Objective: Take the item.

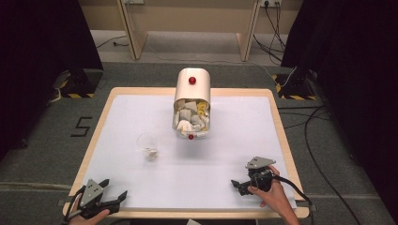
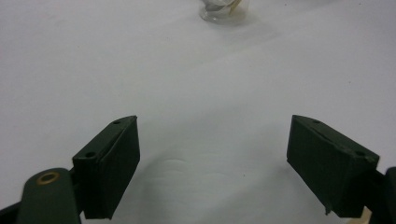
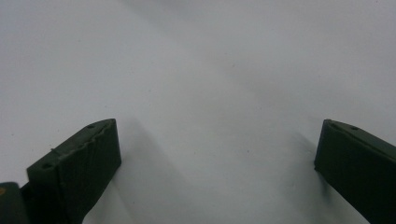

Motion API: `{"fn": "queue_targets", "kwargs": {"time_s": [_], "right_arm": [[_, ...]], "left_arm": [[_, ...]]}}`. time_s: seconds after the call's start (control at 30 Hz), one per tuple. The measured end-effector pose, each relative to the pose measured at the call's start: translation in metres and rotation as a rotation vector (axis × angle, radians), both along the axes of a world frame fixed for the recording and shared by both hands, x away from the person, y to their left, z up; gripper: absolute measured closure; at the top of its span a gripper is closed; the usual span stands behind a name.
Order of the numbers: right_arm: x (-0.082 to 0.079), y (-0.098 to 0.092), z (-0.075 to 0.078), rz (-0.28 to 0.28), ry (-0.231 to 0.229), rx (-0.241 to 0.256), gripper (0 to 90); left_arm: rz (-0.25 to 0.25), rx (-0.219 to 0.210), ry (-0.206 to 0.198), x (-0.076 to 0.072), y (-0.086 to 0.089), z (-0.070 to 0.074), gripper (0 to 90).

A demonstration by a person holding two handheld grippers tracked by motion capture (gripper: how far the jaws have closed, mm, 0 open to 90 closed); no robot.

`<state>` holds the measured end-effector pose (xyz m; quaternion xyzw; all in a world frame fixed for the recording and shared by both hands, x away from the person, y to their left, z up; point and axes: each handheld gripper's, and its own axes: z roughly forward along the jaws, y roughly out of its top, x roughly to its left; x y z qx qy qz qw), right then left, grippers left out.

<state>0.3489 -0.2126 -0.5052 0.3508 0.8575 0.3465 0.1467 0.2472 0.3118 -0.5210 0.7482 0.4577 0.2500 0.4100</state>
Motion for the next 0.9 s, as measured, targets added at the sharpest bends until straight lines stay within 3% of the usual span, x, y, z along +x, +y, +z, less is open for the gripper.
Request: {"fn": "queue_targets", "kwargs": {"time_s": [0.13,0.2,0.9], "right_arm": [[0.0000,0.0000,0.0000,0.000,0.000,0.000,0.9],[0.0000,0.0000,0.0000,0.000,0.000,0.000,0.9],[-0.0001,0.0000,0.0000,0.000,0.000,0.000,0.9]], "left_arm": [[-0.005,0.001,0.017,-0.0014,-0.0004,-0.0032,16.3],[0.001,-0.018,0.024,-0.0017,0.0007,-0.0047,16.2],[0.003,-0.018,0.031,-0.0023,0.0007,-0.0045,16.1]]}}
